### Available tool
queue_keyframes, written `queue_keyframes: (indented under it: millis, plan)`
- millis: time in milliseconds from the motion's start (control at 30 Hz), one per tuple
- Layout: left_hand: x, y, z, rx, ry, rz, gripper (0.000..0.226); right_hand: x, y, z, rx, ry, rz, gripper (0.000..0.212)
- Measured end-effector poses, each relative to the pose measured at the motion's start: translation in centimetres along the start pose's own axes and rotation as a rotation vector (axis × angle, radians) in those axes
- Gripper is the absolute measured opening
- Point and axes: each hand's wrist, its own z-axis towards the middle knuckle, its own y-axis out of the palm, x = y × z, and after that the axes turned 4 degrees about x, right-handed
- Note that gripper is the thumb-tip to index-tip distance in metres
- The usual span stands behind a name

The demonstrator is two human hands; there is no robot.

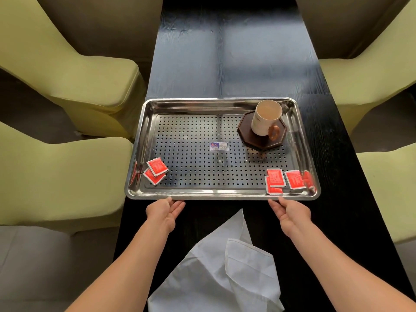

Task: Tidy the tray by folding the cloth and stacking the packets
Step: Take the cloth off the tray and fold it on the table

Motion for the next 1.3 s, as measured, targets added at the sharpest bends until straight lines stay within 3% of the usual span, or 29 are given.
queue_keyframes:
  millis: [400,600,733,833,967,1000,1067,1100,1167,1267,1300]
  plan:
    - [0.3,0.3,0.1,-0.1,-0.015,0.002,0.03,-0.8,0.6,0.9,-0.042,-0.019,0.002,0.024]
    - [-0.2,-0.5,-0.9,-0.167,0.026,0.127,0.036,-0.7,-0.8,-0.1,-0.155,-0.068,-0.218,0.021]
    - [-2.8,-1.7,-2.5,-0.188,0.134,0.462,0.04,1.2,-3.0,-2.3,-0.233,-0.252,-0.678,0.03]
    - [-5.8,-2.7,-3.7,-0.239,0.346,0.964,0.049,2.9,-5.3,-4.4,-0.337,-0.471,-1.099,0.035]
    - [-8.2,-3.7,-4.6,-0.215,0.533,1.471,0.059,5.1,-7.5,-6.6,-0.434,-0.54,-1.462,0.078]
    - [-8.4,-3.8,-4.9,-0.218,0.54,1.521,0.055,5.6,-7.9,-6.9,-0.433,-0.552,-1.56,0.091]
    - [-8.5,-3.9,-5.1,-0.228,0.557,1.563,0.025,6.3,-8.2,-6.8,-0.405,-0.557,-1.703,0.1]
    - [-8.5,-3.9,-5.3,-0.235,0.555,1.549,0.01,6.6,-8.4,-6.7,-0.386,-0.558,-1.758,0.098]
    - [-8.4,-4.3,-5.6,-0.254,0.541,1.439,0.013,6.8,-8.6,-6.5,-0.347,-0.587,-1.816,0.075]
    - [-7.6,-5.6,-6.1,-0.288,0.547,1.203,0.012,6.1,-8.9,-6.5,-0.346,-0.656,-1.689,0.004]
    - [-7.3,-6.3,-6.3,-0.288,0.57,1.139,0.012,5.7,-9.1,-6.5,-0.357,-0.653,-1.59,0.009]
